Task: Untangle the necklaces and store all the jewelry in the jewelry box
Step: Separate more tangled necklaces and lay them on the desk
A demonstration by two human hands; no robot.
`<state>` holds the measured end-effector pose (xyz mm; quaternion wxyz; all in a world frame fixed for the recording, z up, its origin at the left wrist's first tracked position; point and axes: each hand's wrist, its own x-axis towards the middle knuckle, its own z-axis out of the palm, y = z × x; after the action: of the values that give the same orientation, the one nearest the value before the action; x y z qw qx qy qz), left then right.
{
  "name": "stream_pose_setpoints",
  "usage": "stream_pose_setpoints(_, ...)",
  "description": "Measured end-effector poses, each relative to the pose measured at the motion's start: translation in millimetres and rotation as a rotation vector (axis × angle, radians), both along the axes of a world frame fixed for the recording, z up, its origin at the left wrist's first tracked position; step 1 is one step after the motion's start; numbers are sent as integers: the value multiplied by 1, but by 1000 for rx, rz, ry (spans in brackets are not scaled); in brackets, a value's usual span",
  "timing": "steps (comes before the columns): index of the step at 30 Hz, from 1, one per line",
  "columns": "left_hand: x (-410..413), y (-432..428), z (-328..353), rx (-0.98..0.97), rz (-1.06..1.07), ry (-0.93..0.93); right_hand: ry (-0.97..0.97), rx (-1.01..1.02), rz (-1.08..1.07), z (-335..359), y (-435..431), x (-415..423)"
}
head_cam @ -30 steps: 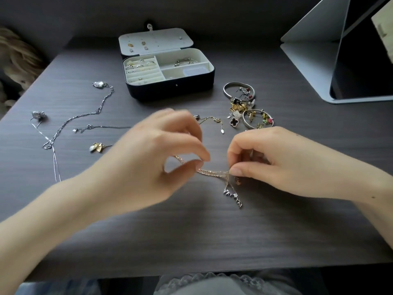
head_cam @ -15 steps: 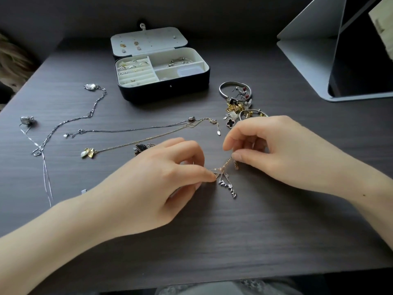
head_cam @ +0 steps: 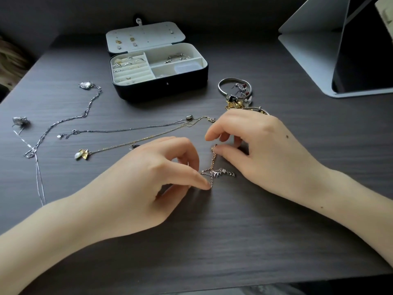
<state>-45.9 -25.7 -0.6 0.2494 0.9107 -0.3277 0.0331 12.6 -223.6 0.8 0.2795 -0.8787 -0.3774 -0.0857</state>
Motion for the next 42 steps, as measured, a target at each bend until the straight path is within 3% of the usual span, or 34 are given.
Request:
stream_pose_setpoints(11, 5, -4, 5, -55, 171, 99, 209, -265, 78, 14, -16, -7)
stream_pose_setpoints(18, 14, -15, 8, -26, 267, 127, 328, -238, 137, 23, -20, -4)
stream_pose_setpoints(31, 29, -33, 16, 262, 141, 238, 400, -190, 77, 25, -22, 1)
stream_pose_setpoints(34, 31, -30, 16, 185, 167, 284, 407, -203, 78, 26, -22, 2)
stream_pose_setpoints(42, 33, -12, 8, -241, 207, 531, 480, -180, 85, 26, -22, 4)
